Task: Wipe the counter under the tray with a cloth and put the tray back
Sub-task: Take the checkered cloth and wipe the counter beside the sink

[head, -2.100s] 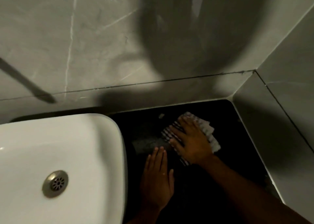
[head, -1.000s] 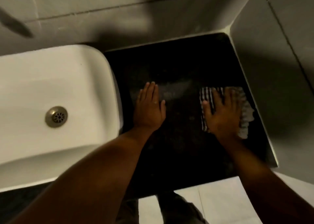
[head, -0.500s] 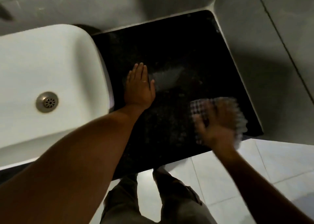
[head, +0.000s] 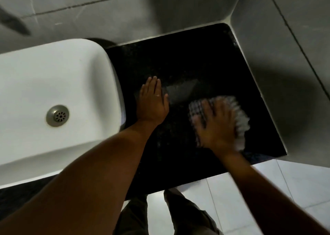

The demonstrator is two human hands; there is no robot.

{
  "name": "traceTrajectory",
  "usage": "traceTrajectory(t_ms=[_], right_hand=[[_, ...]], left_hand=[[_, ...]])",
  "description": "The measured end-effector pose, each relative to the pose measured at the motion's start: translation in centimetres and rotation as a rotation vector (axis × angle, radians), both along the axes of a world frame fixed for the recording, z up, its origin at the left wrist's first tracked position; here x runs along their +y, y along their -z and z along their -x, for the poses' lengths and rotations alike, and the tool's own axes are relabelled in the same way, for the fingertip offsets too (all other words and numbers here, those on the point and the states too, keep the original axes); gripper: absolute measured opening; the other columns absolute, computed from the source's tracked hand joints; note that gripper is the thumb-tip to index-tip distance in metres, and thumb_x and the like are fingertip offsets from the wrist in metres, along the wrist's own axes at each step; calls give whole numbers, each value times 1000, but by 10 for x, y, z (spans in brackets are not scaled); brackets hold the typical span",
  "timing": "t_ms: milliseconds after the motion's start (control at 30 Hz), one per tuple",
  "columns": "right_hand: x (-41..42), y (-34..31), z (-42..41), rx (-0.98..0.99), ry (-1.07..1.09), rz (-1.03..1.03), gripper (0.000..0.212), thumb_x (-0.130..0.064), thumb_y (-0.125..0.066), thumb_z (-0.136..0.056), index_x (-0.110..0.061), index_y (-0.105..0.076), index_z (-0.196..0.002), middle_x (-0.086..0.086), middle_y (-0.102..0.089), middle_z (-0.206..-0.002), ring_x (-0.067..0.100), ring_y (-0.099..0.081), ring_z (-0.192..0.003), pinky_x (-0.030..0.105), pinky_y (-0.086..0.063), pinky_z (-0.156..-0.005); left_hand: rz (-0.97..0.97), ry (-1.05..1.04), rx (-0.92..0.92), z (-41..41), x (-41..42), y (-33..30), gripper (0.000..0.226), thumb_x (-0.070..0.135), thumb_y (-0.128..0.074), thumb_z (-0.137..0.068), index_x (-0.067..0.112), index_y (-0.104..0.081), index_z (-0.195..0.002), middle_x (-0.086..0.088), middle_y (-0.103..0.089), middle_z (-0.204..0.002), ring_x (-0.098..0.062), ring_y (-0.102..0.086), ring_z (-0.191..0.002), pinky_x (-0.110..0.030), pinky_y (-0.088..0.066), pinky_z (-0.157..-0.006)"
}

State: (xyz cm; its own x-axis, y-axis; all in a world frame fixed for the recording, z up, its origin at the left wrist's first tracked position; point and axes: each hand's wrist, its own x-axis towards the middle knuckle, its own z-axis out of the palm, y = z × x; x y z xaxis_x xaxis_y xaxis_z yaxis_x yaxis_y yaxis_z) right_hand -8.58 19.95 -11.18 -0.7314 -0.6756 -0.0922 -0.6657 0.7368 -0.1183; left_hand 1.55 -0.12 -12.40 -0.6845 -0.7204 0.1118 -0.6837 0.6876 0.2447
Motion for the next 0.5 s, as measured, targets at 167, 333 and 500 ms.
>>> traceTrajectory(t_ms=[167, 333, 500], right_hand=[[-82, 2, 79, 6, 74, 28, 69, -61, -33, -90, -25, -40, -148, 23, -30, -157, 42, -24, -146, 59, -17, -118], [-70, 2, -7, -84, -194, 53, 66, -62, -30, -94, -30, -32, -152, 14, -22, -162, 34, -13, -151, 53, -11, -122], [-29, -14, -5, -134, -45, 165, 62, -58, -37, -95, -25, -42, -147, 13, -32, -158, 33, -24, -147, 52, -24, -118]], left_hand=[[26, -2, -4, 2, 0, 0, 60, 37, -40, -93, 6, -47, -143, -10, -43, -152, -25, -33, -145, -39, -24, -120], [4, -6, -38, -6, 0, 5, 58, 33, -42, -94, 5, -46, -144, -11, -42, -152, -26, -33, -146, -40, -23, -121], [-26, -58, -50, 4, 8, -10, 53, 31, -46, -92, 5, -54, -138, -15, -50, -145, -32, -43, -139, -43, -33, -114]])
